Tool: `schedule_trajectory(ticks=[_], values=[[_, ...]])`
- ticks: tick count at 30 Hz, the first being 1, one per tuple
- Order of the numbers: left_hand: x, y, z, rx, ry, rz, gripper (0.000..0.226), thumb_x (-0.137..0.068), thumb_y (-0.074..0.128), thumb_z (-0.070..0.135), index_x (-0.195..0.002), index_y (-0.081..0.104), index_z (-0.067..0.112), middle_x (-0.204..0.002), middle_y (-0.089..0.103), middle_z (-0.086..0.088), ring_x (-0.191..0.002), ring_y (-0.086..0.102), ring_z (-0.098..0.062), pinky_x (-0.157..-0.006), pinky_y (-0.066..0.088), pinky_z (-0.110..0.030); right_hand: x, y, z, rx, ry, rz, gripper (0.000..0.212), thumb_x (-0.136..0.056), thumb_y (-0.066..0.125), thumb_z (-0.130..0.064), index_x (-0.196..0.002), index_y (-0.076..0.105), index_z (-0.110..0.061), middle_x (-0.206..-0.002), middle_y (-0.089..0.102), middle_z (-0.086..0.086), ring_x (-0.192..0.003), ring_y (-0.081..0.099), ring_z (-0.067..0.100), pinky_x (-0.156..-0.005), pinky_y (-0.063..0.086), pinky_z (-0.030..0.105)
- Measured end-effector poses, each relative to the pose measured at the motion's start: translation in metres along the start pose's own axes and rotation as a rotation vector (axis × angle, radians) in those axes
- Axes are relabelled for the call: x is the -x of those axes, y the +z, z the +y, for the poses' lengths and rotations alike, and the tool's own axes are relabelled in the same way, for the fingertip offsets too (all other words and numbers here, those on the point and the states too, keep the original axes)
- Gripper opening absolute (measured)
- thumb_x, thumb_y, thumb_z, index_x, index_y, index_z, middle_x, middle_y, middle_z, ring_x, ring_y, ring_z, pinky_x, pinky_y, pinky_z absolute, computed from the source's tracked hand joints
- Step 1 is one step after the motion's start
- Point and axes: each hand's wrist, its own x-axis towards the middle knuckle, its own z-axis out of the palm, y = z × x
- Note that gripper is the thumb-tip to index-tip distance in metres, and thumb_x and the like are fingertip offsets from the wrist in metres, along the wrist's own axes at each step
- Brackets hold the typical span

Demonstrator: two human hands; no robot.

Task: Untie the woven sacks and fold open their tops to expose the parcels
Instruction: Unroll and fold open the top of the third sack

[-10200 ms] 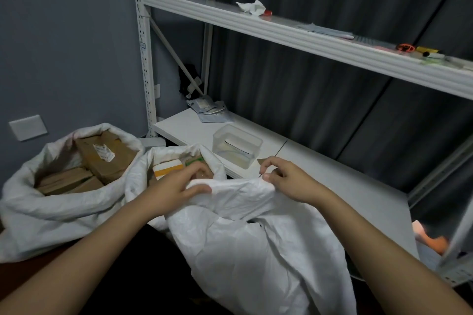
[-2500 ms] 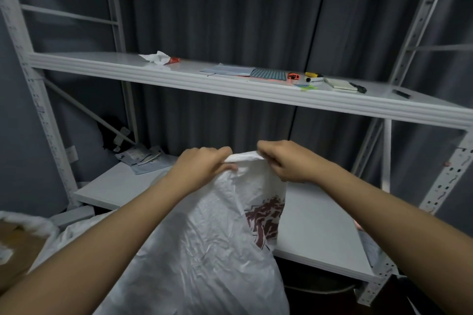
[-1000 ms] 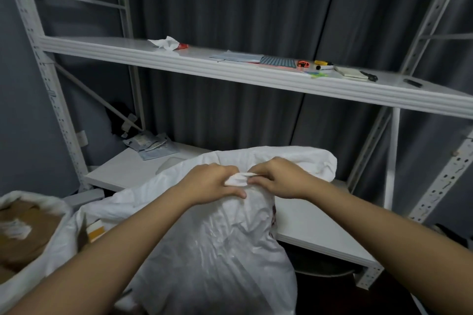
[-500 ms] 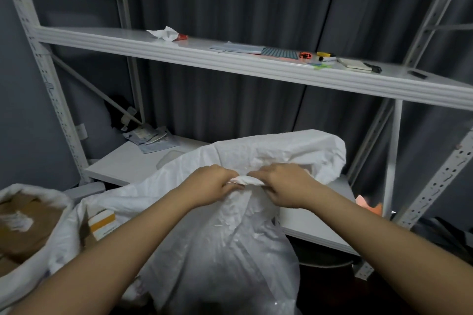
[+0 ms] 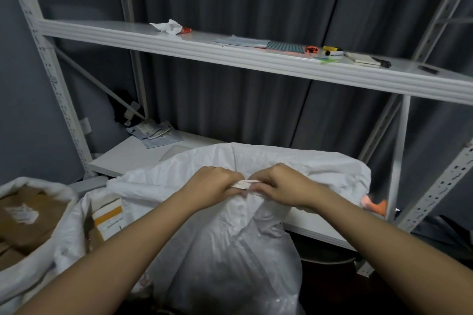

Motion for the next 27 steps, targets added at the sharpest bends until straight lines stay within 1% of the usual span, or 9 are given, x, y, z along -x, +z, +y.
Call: schedule_trajectory(ticks=[3,5,8,10,15,17,19,22,27], values=[[0.002,-0.001,-0.003,0.459,-0.140,-0.188,0.027,-0.083,0.059,0.057,-0.081,0.055,0.030,-0.081,0.060,0.011,-0.074,0.054,-0.005,-0.065,0.041,-0.024,0.002,0.011,0.009,0.350,-0.185,0.117,0.027,-0.086,0.045,-0.016,-0.095,0.070,-0.010,-0.065,0.063,0.003,-0.057,0.059,0.020,-0.046,0.042,0.027],[0.005,0.003,-0.003,0.600,-0.177,-0.231,0.021,-0.089,0.059,0.045,-0.081,0.060,0.026,-0.078,0.061,0.009,-0.071,0.054,-0.004,-0.065,0.041,-0.023,0.006,0.018,0.014,0.472,-0.232,0.231,0.026,-0.081,0.045,-0.017,-0.090,0.068,-0.010,-0.061,0.058,0.002,-0.052,0.056,0.020,-0.038,0.035,0.023],[0.004,0.007,-0.001,0.184,-0.111,-0.149,0.018,-0.095,0.049,0.035,-0.098,0.064,0.026,-0.091,0.066,0.004,-0.082,0.059,-0.016,-0.068,0.041,-0.030,0.009,0.020,0.003,0.209,-0.081,0.164,0.031,-0.089,0.048,-0.041,-0.100,0.069,-0.021,-0.087,0.067,-0.005,-0.077,0.061,0.015,-0.059,0.049,0.029],[0.002,0.011,0.004,-0.019,-0.050,-0.090,0.020,-0.096,0.044,0.036,-0.104,0.059,0.026,-0.096,0.066,0.001,-0.088,0.061,-0.021,-0.069,0.041,-0.032,0.007,0.020,0.002,0.002,0.060,0.091,0.030,-0.092,0.052,-0.047,-0.105,0.068,-0.025,-0.093,0.069,-0.008,-0.083,0.060,0.009,-0.072,0.048,0.030],[0.002,-0.006,-0.001,0.261,-0.164,0.068,0.045,-0.077,0.064,0.058,-0.106,0.046,0.027,-0.101,0.056,0.012,-0.085,0.054,-0.012,-0.070,0.046,-0.032,-0.003,0.006,0.016,-0.262,0.213,0.122,0.024,-0.093,0.060,-0.024,-0.075,0.066,-0.009,-0.064,0.059,-0.001,-0.059,0.049,0.006,-0.061,0.040,0.030],[0.006,-0.009,-0.006,0.170,-0.189,-0.016,0.048,-0.076,0.066,0.056,-0.108,0.045,0.026,-0.104,0.051,0.010,-0.090,0.053,-0.014,-0.070,0.045,-0.033,-0.005,-0.001,0.020,-0.335,0.279,0.098,0.023,-0.092,0.062,-0.021,-0.073,0.067,-0.008,-0.062,0.055,-0.004,-0.056,0.045,0.002,-0.058,0.036,0.023],[0.009,-0.005,-0.014,0.035,-0.157,-0.058,0.033,-0.087,0.058,0.045,-0.111,0.049,0.023,-0.108,0.058,0.004,-0.096,0.057,-0.020,-0.068,0.039,-0.032,-0.006,-0.006,0.022,-0.385,0.309,0.066,0.023,-0.092,0.062,-0.020,-0.070,0.067,-0.013,-0.060,0.054,-0.010,-0.055,0.045,-0.001,-0.057,0.035,0.019],[0.006,-0.023,-0.032,-0.105,-0.120,0.032,0.019,-0.091,0.049,0.025,-0.107,0.060,0.026,-0.104,0.067,0.000,-0.099,0.061,-0.024,-0.067,0.037,-0.031,-0.009,-0.012,0.014,-0.432,0.285,0.055,0.026,-0.092,0.062,-0.024,-0.073,0.065,-0.006,-0.062,0.050,-0.005,-0.059,0.044,0.004,-0.058,0.034,0.021],[-0.004,-0.046,-0.046,-0.166,-0.134,0.157,0.016,-0.088,0.053,0.026,-0.099,0.063,0.031,-0.098,0.068,0.005,-0.095,0.062,-0.023,-0.069,0.045,-0.034,-0.003,-0.023,0.002,-0.555,0.268,0.076,0.019,-0.084,0.070,-0.030,-0.081,0.071,-0.012,-0.071,0.062,0.005,-0.064,0.054,0.008,-0.060,0.040,0.023]])
